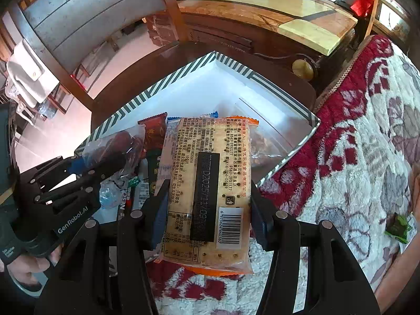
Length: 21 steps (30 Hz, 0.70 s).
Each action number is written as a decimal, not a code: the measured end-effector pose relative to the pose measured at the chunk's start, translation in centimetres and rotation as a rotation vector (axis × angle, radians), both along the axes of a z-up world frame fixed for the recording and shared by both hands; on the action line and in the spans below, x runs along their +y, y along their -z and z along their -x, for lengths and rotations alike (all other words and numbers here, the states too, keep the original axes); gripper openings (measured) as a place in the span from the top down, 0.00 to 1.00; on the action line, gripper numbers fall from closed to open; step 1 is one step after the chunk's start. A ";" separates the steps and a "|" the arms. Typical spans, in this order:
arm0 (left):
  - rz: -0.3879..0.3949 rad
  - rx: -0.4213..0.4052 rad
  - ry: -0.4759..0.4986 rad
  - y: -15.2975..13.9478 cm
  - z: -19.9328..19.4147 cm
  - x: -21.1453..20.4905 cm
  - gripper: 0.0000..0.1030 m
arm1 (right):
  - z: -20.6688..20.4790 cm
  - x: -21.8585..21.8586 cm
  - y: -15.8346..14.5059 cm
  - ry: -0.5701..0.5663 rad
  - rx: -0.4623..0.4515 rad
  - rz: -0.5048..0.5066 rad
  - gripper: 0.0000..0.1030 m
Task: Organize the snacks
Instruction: 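Carry the date bag and cracker pack over the white box with both grippers, then open both grippers to drop the date bag and cracker pack into the box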
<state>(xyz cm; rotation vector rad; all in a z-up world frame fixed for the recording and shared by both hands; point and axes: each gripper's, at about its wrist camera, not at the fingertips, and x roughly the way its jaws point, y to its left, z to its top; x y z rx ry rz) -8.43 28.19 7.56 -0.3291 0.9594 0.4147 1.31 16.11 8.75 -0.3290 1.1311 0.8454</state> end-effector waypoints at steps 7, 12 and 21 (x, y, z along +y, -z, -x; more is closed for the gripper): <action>0.007 0.002 -0.005 0.3 -0.1 0.6 0.71 | -0.5 1.1 0.5 -0.012 0.008 0.006 0.48; 0.006 0.003 -0.007 0.3 -0.3 0.8 0.71 | -0.5 1.6 0.5 -0.020 0.010 0.009 0.48; 0.012 0.008 -0.015 0.5 -0.6 1.3 0.71 | -1.3 2.8 1.1 -0.027 0.016 0.025 0.48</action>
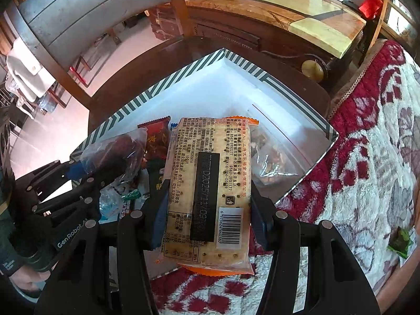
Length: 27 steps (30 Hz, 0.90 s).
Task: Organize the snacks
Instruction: 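Open both grippers to drop the date bag and cracker pack into the box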
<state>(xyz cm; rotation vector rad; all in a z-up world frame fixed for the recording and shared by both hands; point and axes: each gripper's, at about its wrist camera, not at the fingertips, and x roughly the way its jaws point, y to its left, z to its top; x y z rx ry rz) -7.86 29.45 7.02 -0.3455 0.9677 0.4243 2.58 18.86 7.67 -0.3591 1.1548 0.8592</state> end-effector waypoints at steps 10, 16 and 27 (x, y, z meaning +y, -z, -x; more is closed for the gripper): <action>0.003 0.001 -0.001 0.1 -0.1 0.0 0.70 | -1.2 2.0 1.0 -0.003 0.013 0.023 0.48; 0.007 0.009 -0.017 0.4 -0.2 0.3 0.64 | -1.7 3.9 2.0 -0.013 0.019 0.035 0.48; 0.002 0.027 -0.048 0.5 0.1 0.2 0.31 | -1.6 2.6 0.9 0.029 0.033 -0.040 0.44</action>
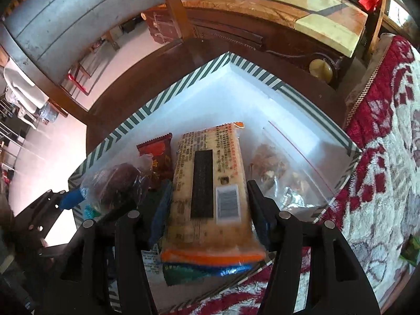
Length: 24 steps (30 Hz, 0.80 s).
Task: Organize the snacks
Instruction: 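Open both grippers to drop the date bag and cracker pack into the box, then move both grippers back over the quilt toward the last two packets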
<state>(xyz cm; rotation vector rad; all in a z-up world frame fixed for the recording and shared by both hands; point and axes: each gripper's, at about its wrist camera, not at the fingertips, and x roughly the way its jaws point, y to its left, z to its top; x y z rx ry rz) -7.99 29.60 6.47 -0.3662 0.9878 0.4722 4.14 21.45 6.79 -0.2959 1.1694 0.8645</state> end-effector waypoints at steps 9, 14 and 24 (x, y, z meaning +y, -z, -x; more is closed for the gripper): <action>-0.017 -0.024 -0.008 -1.5 1.1 -0.8 0.20 | 1.2 -2.9 -1.7 0.028 -0.013 -0.041 0.42; -0.040 -0.041 0.013 -2.4 1.4 -2.2 0.19 | 1.7 -4.8 -2.4 0.052 -0.016 -0.063 0.42; -0.070 -0.053 0.074 -3.6 1.1 -5.5 0.18 | 2.4 -9.4 -2.8 0.118 -0.027 -0.087 0.42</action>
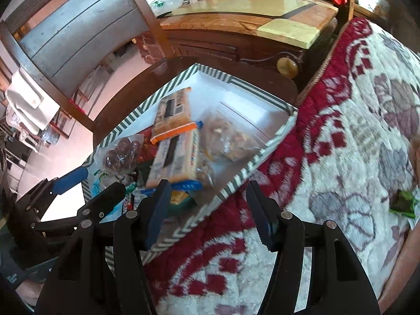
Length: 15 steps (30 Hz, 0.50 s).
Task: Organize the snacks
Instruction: 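Move both grippers back over the quilt toward the last two packets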
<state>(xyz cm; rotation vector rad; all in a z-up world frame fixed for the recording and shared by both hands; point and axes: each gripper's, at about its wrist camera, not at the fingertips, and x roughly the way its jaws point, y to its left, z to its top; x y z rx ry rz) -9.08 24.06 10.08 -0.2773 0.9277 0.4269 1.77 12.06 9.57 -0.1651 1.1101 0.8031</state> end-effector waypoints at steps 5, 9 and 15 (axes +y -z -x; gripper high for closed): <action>-0.012 -0.007 0.030 -0.6 -0.3 -1.7 0.18 | 0.0 -3.1 -0.3 0.045 -0.008 -0.011 0.42; -0.016 -0.008 0.064 -0.8 -0.8 -3.4 0.18 | -0.2 -5.7 -0.2 0.090 -0.001 -0.013 0.42; 0.001 0.000 0.130 -0.6 -2.1 -6.6 0.18 | -0.5 -10.2 0.5 0.169 0.012 -0.013 0.42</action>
